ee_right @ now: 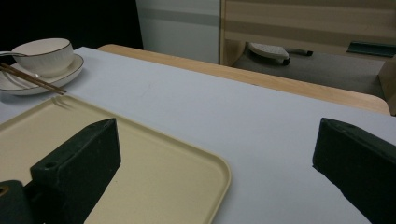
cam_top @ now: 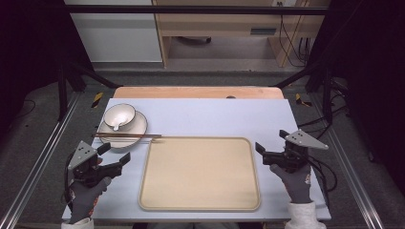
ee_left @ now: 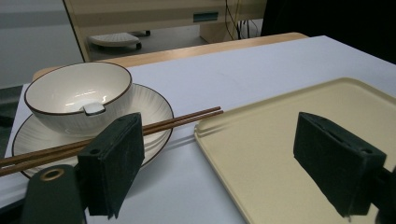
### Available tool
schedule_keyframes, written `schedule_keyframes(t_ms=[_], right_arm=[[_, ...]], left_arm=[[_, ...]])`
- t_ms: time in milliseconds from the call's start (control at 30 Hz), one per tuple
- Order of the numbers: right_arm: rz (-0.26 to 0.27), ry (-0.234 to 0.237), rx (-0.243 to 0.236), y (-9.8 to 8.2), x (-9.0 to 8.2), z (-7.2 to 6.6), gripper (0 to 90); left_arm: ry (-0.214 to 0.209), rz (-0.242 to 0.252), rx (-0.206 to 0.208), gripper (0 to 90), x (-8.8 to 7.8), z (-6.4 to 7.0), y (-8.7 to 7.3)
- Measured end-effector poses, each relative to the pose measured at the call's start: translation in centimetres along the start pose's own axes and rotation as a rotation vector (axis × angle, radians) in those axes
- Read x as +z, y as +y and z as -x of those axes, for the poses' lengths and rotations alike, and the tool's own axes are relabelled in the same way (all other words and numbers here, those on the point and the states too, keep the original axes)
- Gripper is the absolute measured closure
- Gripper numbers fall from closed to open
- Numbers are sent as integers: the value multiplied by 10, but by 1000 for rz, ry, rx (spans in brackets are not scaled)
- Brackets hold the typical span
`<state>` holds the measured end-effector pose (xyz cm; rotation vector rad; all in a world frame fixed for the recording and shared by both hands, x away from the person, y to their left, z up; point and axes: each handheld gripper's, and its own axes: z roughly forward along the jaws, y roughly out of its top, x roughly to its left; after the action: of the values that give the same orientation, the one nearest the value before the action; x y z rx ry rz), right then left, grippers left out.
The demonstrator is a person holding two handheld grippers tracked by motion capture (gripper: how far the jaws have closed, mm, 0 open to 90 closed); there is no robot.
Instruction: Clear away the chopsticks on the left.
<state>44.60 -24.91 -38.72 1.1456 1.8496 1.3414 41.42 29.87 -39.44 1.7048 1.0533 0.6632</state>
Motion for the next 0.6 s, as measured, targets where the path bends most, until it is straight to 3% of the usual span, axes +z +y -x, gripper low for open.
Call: schedule_keyframes(t_ms=[233, 467, 600], right_arm=[[-4, -4, 4, 0, -1, 1, 12], [0, 2, -3, 1, 0, -3, 13], [-14, 7, -13, 2, 2, -7, 13]], left_arm=[[0, -28, 15, 162, 5, -2, -2], [-13, -88, 45, 174, 14, -11, -7], [-14, -95, 42, 175, 17, -17, -7]])
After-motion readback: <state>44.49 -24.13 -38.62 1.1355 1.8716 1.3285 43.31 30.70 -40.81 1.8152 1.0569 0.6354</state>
